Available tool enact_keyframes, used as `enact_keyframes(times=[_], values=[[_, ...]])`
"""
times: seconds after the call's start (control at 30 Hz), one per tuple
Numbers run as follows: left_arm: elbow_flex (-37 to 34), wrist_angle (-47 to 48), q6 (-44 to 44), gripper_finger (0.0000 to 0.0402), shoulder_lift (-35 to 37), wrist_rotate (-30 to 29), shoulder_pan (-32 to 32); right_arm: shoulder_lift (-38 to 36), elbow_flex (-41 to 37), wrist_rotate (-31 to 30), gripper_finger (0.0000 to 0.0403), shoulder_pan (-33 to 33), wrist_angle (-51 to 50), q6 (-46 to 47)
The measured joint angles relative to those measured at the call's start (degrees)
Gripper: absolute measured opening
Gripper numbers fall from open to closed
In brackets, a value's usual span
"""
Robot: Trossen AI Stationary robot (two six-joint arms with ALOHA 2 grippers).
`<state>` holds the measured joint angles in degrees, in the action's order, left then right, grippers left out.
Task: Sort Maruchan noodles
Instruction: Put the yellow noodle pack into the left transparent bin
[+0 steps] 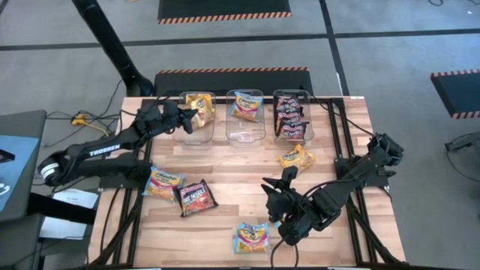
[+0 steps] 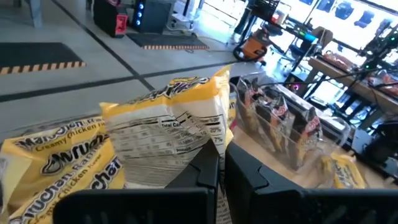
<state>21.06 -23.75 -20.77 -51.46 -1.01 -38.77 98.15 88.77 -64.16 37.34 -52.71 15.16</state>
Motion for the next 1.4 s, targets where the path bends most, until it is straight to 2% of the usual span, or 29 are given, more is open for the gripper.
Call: enact_keyframes(times=[0.13,0.37,0.77,0.93,1.27,1.4], values=[[0.0,-3.7,-1.4,0.0,-3.7,0.8,-1.1,0.0,0.0,0.0,0.0128,0.0,-0.2,0.0],[0.0,-3.1,-1.6,0.0,-8.3,1.9,-2.9,0.0,0.0,0.0,0.0128,0.0,-1.0,-0.1],[0.0,5.0,-5.9,0.0,-8.9,-6.7,-3.3,0.0,0.0,0.2,0.0128,0.0,-1.3,-0.1],[0.0,6.4,-4.2,0.0002,-8.9,-7.1,-3.3,0.0,0.0,0.3,0.0128,0.0,-1.2,-0.1],[0.0,7.4,-2.8,0.006,-8.9,-6.8,-3.3,0.0,0.0,0.3,0.0128,0.0,-1.2,0.0],[0.0,12.8,-4.9,0.0081,-8.9,-6.8,-3.3,0.0,0.0,0.3,0.0128,0.0,-1.2,0.0]])
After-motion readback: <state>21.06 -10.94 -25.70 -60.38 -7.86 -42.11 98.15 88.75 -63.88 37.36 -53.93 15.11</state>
